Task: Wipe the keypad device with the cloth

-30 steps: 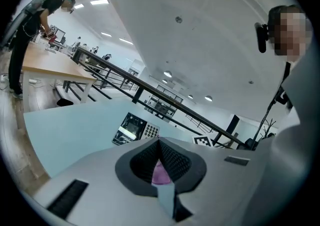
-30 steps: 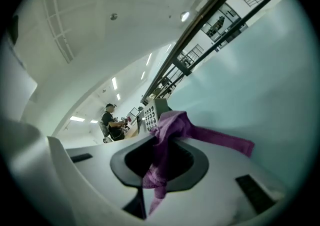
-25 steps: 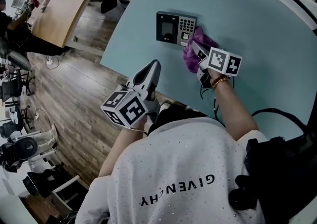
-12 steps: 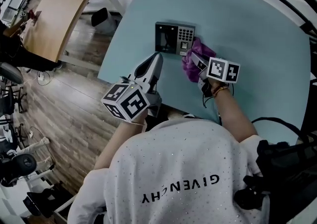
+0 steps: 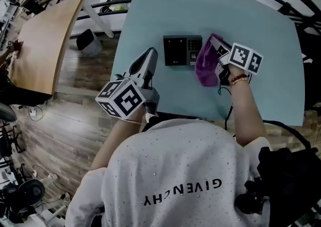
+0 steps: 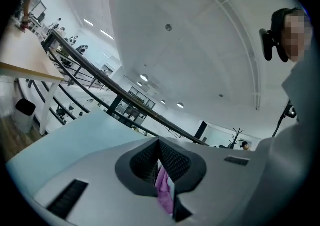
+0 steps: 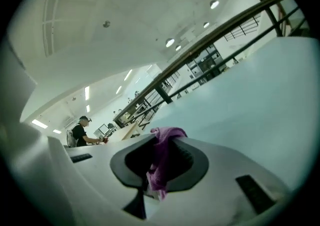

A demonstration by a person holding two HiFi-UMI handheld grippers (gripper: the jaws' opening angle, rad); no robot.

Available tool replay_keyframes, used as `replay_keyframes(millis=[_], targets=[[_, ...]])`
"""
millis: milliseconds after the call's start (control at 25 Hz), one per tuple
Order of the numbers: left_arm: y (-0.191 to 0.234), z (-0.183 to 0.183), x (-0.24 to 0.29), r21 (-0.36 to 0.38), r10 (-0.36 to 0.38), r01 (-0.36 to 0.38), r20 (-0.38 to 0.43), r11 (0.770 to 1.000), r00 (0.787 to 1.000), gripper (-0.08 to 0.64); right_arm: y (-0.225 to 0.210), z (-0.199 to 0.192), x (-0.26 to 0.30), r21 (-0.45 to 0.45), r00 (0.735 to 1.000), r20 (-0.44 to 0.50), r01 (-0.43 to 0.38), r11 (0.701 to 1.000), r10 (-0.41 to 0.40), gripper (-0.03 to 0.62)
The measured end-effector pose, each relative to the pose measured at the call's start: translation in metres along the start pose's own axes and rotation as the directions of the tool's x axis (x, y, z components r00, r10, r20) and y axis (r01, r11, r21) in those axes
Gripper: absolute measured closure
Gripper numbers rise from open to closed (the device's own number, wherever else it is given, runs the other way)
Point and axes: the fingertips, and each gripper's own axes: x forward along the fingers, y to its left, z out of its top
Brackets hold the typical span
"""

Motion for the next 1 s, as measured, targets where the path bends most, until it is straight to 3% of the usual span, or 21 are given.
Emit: replay_keyframes(millis=[160, 240, 520, 760, 880, 1000], targets=[[0.02, 0.026, -0.011, -0.027, -0.053, 0.053, 0.004, 0.998, 0.999, 0.558, 0.048, 0.071, -0.01, -0.11, 0.977, 0.21, 0.001, 0.994, 0.022, 0.543], [0.027, 0.036, -0.02, -0.032, -0.086, 0.086, -0.006, 0.996, 0.996, 0.558, 0.063, 0.086, -0.009, -0.128, 0.963, 0.27, 0.016, 0.992, 0.019, 0.543], [0.077, 0.062, -0.05, -0.042, -0.116, 0.113, -0.057, 0.993, 0.992, 0.558, 0.061, 0.025, 0.046, -0.115, 0.983, 0.116, 0.156, 0.981, -0.143, 0.543], [0.111, 0.055, -0.066, -0.103, -0.151, 0.141, -0.099, 0.985, 0.984, 0.558, 0.047, -0.018, 0.07, -0.057, 0.957, 0.037, 0.291, 0.955, -0.289, 0.543], [0.127, 0.061, -0.07, -0.123, -0.162, 0.15, -0.09, 0.981, 0.983, 0.558, 0.056, -0.022, 0.08, -0.051, 0.948, 0.027, 0.319, 0.946, -0.318, 0.543], [0.139, 0.07, -0.073, -0.134, -0.158, 0.148, -0.072, 0.98, 0.985, 0.558, 0.078, -0.033, 0.096, -0.099, 0.952, -0.032, 0.299, 0.949, -0.303, 0.543]])
